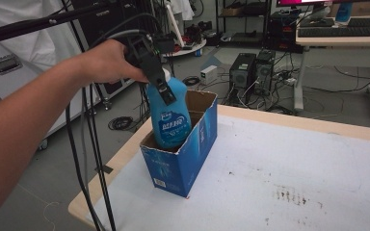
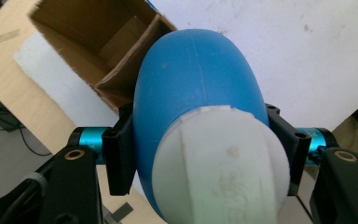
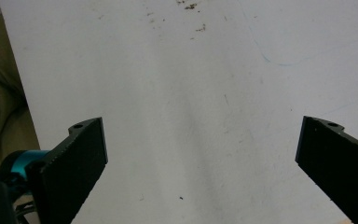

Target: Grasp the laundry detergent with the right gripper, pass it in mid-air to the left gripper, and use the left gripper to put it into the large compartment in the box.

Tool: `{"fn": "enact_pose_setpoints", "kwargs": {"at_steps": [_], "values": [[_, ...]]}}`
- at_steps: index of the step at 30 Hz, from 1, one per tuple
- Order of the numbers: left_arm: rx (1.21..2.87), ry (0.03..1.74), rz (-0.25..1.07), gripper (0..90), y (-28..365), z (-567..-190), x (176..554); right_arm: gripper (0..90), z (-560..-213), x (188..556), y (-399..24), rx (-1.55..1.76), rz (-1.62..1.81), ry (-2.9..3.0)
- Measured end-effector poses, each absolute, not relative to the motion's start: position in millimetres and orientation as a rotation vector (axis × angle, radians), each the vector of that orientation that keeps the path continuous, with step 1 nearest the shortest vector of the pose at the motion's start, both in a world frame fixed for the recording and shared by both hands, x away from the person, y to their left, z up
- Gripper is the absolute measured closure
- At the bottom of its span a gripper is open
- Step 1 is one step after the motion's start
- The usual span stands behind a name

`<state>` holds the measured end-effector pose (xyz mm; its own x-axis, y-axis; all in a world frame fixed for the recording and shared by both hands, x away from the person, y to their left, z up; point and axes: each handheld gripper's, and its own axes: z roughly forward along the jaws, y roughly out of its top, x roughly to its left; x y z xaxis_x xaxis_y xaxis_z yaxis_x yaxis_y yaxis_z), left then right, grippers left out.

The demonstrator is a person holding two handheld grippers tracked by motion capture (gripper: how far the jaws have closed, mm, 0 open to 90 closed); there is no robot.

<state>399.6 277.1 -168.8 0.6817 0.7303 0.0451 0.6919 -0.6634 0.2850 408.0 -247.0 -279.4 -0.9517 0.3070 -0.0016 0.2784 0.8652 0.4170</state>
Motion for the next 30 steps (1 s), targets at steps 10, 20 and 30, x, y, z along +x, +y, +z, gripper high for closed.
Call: {"fn": "enact_pose_setpoints", "kwargs": {"at_steps": [10,20,30], "values": [[2.704,1.062,0.207,37.3,280.9,-215.4,408.7,1.1,-287.9,407.1,-249.4,0.495,0.629,2.971],[2.749,1.039,0.15,37.3,286.7,-262.1,417.5,1.1,-293.6,407.8,-247.3,0.511,0.603,2.989],[2.762,1.014,0.12,37.2,285.3,-275.2,421.3,1.1,-295.8,408.6,-243.3,0.518,0.578,2.995]]}}
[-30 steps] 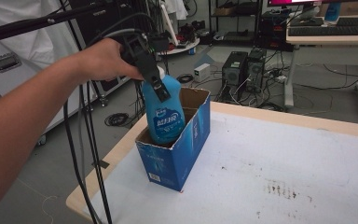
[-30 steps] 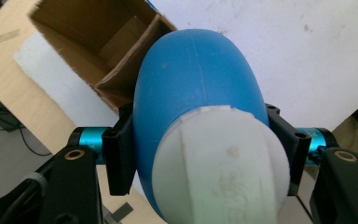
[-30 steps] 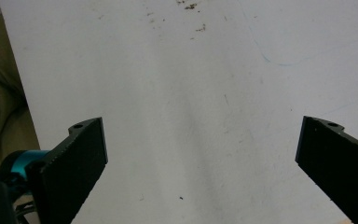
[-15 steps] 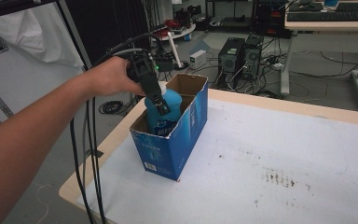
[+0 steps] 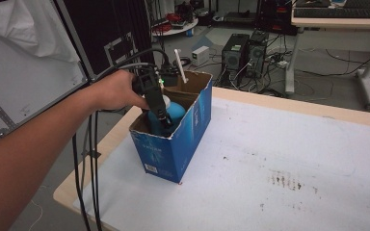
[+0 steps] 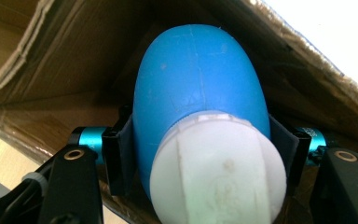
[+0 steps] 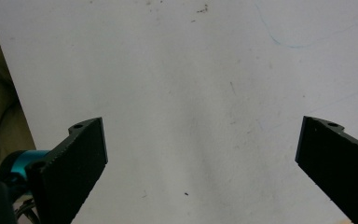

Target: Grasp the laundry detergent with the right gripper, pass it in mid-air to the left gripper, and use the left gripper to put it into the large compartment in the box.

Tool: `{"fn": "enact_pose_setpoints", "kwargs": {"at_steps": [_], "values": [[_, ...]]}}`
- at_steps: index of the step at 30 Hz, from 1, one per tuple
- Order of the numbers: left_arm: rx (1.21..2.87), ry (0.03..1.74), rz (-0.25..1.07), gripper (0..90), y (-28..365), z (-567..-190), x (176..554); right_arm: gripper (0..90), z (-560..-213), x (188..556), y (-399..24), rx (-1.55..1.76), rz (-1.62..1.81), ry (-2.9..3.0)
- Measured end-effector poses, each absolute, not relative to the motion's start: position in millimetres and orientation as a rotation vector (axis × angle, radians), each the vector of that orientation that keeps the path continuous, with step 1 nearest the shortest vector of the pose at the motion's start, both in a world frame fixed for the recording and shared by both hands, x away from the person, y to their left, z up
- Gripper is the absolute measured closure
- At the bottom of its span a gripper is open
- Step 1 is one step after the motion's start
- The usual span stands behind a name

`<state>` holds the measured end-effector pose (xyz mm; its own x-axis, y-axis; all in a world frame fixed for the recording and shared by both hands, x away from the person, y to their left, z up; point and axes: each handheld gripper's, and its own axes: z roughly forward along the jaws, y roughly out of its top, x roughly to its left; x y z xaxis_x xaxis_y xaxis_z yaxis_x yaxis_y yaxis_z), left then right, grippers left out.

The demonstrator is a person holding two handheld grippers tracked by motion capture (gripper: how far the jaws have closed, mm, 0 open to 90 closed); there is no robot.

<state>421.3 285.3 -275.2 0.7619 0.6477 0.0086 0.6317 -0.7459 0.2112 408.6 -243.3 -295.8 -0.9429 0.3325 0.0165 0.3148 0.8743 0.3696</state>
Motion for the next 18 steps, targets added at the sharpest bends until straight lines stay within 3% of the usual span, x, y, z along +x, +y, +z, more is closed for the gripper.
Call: {"fn": "enact_pose_setpoints", "kwargs": {"at_steps": [12,18], "values": [[2.748,1.044,0.116,36.4,289.0,-277.1,424.5,1.1,-296.2,408.6,-239.9,0.509,0.574,3.003],[2.678,1.07,0.153,26.5,291.0,-273.1,423.7,1.1,-295.1,407.9,-240.3,0.506,0.582,2.998]]}}
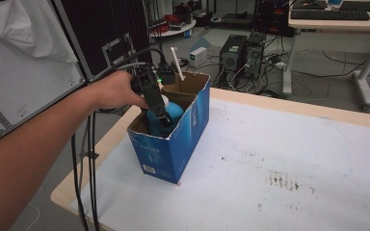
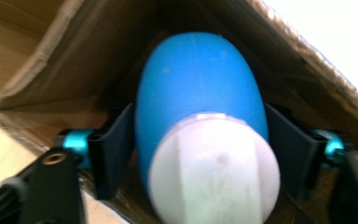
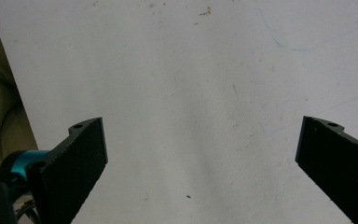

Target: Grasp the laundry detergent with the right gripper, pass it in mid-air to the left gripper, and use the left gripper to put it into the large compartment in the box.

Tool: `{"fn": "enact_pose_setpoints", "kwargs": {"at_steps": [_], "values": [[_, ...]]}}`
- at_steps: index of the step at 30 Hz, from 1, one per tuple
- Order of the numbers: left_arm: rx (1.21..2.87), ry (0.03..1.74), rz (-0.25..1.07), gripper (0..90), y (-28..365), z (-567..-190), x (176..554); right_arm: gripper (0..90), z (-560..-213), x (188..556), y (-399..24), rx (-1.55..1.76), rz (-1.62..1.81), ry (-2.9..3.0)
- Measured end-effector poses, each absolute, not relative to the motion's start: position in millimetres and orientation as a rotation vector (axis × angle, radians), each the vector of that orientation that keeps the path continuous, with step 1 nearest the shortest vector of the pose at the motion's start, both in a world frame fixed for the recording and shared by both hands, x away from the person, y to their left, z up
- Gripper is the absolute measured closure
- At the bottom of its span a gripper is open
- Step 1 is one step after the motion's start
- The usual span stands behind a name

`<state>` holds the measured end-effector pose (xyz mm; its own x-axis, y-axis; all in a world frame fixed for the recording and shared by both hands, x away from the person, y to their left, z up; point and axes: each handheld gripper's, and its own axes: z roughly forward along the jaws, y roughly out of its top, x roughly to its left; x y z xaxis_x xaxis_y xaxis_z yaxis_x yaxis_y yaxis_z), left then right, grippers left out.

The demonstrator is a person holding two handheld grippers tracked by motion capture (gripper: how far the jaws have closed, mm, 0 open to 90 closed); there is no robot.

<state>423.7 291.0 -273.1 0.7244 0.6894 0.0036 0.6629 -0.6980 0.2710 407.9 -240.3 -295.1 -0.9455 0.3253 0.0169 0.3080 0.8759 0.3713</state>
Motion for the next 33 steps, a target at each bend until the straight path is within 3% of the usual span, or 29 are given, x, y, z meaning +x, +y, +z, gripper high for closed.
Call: {"fn": "enact_pose_setpoints", "kwargs": {"at_steps": [14,23,26,33], "values": [[2.503,0.994,0.222,24.5,285.4,-219.8,412.9,1.1,-290.4,404.5,-241.1,0.507,0.591,2.983],[2.479,0.956,0.273,24.5,267.1,-191.0,405.1,1.1,-286.7,401.7,-242.4,0.508,0.601,2.964],[2.468,0.769,0.328,24.5,248.8,-180.6,394.2,1.1,-285.0,399.2,-243.7,0.506,0.605,2.959],[2.506,0.647,0.272,24.5,222.3,-173.2,389.0,1.1,-282.7,396.5,-244.2,0.505,0.62,2.944]]}}
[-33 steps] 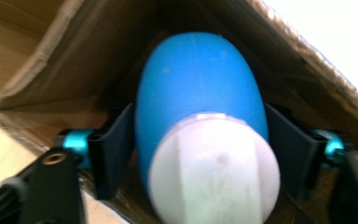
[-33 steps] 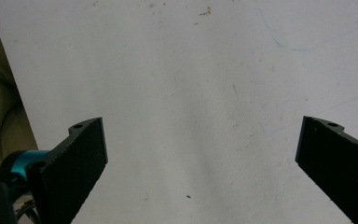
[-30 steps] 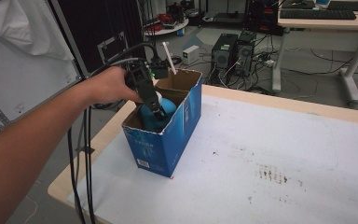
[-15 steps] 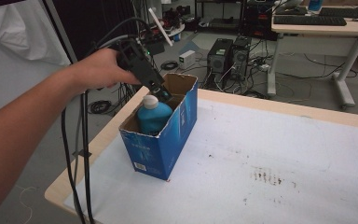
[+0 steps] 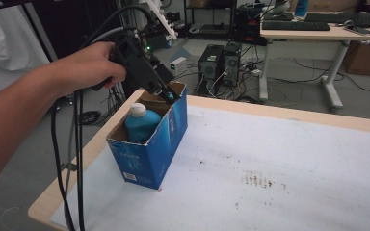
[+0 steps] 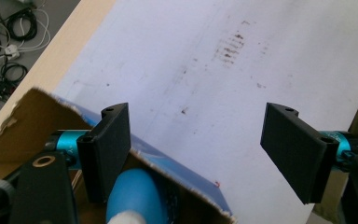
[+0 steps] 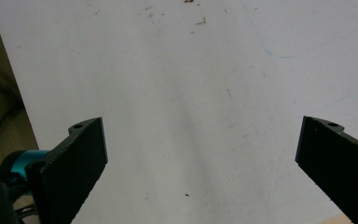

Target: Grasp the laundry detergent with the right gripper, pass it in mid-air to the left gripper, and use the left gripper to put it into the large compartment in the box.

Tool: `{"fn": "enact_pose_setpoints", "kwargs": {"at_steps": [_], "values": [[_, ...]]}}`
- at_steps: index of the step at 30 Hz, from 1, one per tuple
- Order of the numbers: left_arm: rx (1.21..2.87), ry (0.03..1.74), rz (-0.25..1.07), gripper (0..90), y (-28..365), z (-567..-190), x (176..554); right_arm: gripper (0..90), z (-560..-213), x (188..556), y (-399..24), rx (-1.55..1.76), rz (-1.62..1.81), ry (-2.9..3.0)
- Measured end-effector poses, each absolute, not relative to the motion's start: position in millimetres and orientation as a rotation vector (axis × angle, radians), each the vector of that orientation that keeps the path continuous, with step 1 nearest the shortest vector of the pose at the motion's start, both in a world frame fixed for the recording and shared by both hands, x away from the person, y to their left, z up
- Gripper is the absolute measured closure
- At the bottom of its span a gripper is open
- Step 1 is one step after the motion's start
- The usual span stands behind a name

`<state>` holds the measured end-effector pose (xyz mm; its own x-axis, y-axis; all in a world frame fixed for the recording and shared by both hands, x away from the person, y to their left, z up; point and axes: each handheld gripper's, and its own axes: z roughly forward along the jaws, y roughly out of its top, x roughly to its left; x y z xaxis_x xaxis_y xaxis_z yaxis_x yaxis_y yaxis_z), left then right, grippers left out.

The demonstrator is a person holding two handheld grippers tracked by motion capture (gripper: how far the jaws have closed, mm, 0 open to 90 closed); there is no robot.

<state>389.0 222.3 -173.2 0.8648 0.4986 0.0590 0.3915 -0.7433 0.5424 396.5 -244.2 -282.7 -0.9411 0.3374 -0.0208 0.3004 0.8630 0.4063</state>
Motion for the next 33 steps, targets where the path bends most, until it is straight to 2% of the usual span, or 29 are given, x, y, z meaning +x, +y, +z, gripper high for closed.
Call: {"fn": "enact_pose_setpoints", "kwargs": {"at_steps": [5,10,12,15,17,28,33], "values": [[2.474,0.634,0.237,24.5,194.0,-167.3,386.9,1.1,-281.7,395.3,-243.6,0.494,0.622,2.94],[2.52,0.523,0.202,24.4,159.7,-167.0,386.1,1.1,-279.3,393.4,-242.1,0.496,0.637,2.933],[2.54,0.515,0.218,9.7,145.5,-169.3,386.3,1.1,-279.2,392.7,-241.5,0.499,0.635,2.932],[2.549,0.475,0.208,8.0,129.3,-172.9,387.7,1.1,-279.0,391.6,-240.6,0.495,0.638,2.931],[2.565,0.471,0.209,2.3,120.9,-176.3,389.3,1.1,-278.8,390.8,-240.4,0.495,0.649,2.927],[2.613,0.446,0.228,1.6,91.4,-194.2,397.3,1.1,-280.1,390.1,-242.5,0.511,0.657,2.91],[2.623,0.422,0.179,1.6,79.8,-206.9,401.7,1.1,-283.3,391.0,-242.9,0.525,0.648,2.91]]}}
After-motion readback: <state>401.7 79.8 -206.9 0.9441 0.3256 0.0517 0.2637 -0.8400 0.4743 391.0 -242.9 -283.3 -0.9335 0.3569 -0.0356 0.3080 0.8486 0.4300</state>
